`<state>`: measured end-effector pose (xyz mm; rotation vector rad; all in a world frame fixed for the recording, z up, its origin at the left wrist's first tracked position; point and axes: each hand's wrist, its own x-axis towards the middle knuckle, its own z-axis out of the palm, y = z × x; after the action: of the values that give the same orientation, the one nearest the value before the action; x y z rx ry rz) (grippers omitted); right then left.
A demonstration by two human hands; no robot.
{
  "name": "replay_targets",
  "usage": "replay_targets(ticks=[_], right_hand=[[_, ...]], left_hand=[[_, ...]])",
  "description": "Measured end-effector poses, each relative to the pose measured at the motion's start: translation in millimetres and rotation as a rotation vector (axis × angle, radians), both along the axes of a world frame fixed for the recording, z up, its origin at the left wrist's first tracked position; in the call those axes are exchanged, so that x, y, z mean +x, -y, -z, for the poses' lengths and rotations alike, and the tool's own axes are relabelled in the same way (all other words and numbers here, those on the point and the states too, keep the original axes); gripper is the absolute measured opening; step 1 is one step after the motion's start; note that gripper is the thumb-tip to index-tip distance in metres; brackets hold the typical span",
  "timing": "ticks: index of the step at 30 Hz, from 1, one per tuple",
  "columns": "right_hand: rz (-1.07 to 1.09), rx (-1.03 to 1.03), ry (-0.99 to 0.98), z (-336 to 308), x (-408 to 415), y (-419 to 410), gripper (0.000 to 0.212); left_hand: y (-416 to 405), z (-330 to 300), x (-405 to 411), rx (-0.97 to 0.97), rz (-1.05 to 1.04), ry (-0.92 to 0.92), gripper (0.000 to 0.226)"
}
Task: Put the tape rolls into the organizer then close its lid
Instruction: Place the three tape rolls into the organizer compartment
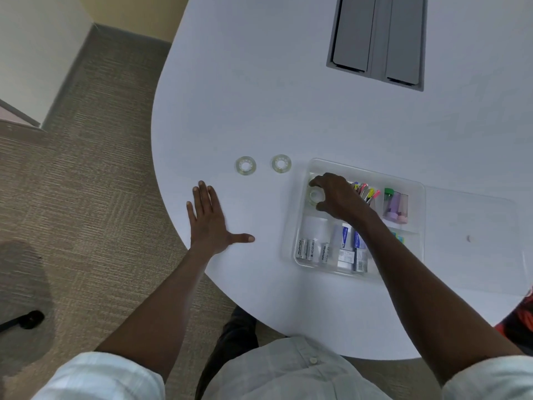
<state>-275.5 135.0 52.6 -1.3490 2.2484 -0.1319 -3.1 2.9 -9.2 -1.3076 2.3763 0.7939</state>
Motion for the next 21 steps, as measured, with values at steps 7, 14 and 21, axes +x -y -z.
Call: replay_targets(ticks=[7, 14, 21], right_hand=[[-0.022, 0.061, 0.067, -3.2, -2.8, 5.2, 0.055], [0.121, -0.029, 0.128, 1.0, -8.7, -1.2, 0.047], [0.237, -0.197, 0.018, -2.1, -5.0, 4.6, 0.035]], left_hand=[[-0.7, -0.3, 0.4, -0.006, 0.001, -0.005, 0.168], [-0.8, -0.9, 0.3, -0.005, 0.001, 0.000, 0.168], [-0.4, -0.1, 0.5, -0.005, -0.001, -0.008, 0.168]])
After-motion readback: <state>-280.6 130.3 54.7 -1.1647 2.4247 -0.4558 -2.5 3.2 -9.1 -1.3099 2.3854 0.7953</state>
